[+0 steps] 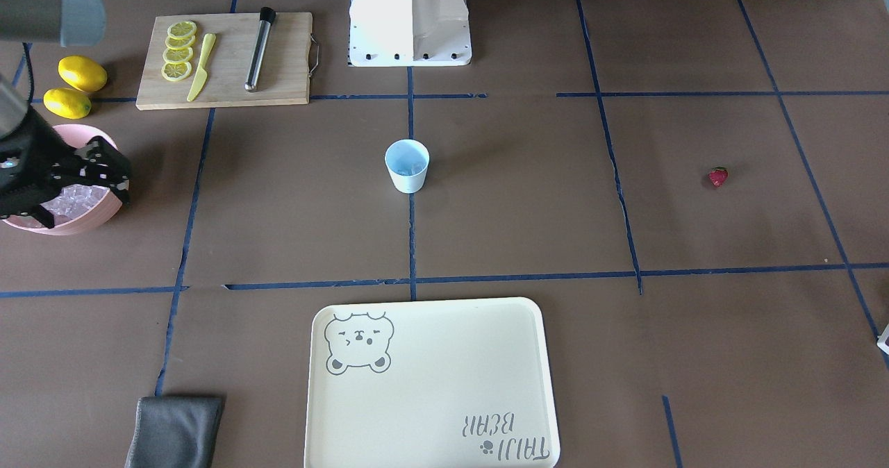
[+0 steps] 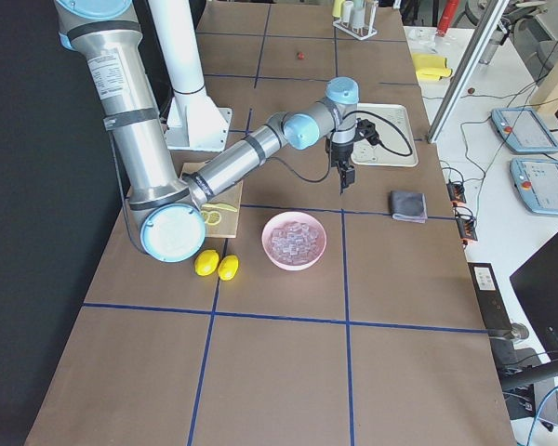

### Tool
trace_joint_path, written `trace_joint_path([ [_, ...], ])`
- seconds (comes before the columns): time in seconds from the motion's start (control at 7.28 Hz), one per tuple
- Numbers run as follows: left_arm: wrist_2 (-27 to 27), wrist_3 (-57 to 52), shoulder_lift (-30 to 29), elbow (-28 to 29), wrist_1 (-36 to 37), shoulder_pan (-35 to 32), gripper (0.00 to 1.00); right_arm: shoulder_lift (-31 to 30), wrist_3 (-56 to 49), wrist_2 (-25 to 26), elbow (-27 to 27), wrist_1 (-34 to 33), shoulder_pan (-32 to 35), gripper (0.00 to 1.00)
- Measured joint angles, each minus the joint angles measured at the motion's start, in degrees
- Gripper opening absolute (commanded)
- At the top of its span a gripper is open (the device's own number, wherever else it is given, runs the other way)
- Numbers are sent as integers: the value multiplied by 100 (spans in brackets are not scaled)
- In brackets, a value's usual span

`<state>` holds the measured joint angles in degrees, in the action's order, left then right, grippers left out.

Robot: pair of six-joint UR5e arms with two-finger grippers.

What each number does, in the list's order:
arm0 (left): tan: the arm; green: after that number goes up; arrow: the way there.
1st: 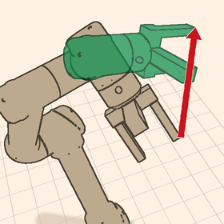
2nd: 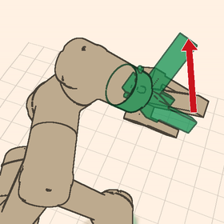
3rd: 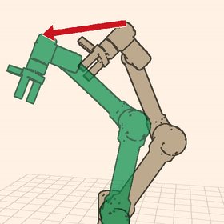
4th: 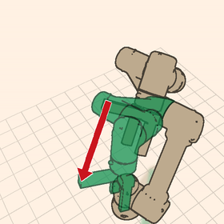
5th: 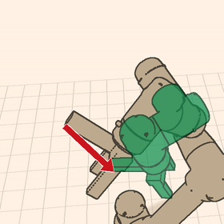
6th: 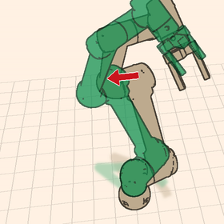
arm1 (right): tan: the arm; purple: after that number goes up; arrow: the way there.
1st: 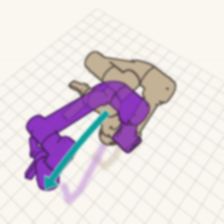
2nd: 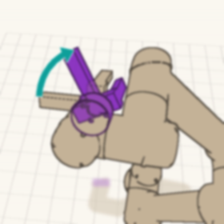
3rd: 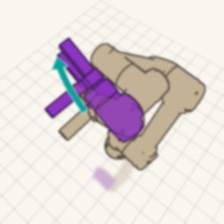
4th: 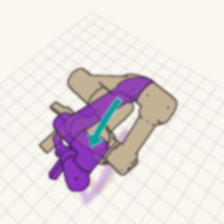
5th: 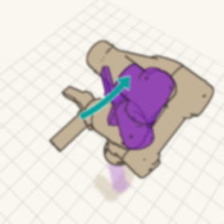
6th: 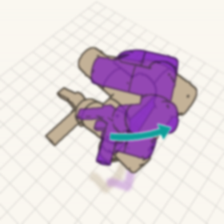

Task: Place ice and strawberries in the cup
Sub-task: 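Withdraw the right gripper back past the pink bowl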

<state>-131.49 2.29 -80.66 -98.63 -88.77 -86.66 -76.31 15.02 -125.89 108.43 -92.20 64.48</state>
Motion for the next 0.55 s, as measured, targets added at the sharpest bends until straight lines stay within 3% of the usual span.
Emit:
trace_joint_path([
  [0.55,2,-21,-2,-7,4,0,100,-1732,-2230,-671,-66,16,1617,100],
])
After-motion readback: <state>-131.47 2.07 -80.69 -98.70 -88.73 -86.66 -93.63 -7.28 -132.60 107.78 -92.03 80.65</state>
